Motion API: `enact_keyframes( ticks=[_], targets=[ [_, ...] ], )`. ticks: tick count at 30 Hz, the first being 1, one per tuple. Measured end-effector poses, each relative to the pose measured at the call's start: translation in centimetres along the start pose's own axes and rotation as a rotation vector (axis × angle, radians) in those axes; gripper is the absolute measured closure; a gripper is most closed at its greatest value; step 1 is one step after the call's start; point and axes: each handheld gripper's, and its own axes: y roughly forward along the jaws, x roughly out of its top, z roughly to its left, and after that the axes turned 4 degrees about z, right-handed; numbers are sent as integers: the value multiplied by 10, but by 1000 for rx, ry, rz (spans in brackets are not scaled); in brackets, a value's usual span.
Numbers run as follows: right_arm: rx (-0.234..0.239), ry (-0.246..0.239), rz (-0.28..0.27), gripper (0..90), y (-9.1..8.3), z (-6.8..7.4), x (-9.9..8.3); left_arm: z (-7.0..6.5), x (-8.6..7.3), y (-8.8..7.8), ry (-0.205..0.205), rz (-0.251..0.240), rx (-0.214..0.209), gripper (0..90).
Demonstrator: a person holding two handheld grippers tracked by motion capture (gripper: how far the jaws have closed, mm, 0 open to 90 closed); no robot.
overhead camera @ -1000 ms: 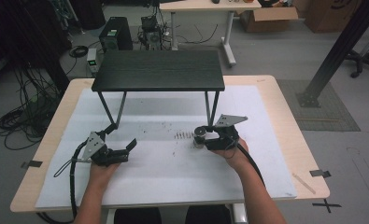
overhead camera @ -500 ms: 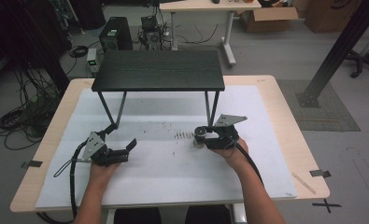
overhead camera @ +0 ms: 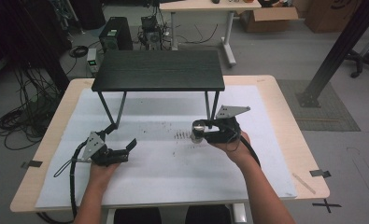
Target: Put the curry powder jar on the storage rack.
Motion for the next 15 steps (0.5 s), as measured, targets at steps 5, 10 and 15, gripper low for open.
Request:
enact_keyframes(
  ticks=[5,10,15],
  targets=[
    [12,-14,-6,487,-9,3,16,0,0,0,-1,0,-1,2],
    [20,-25,-25,486,-19,6,35,0,0,0,1,1,-1,2],
    [30,-31,-47,487,-27,10,52,0,0,0,2,0,-1,2]
  ],
)
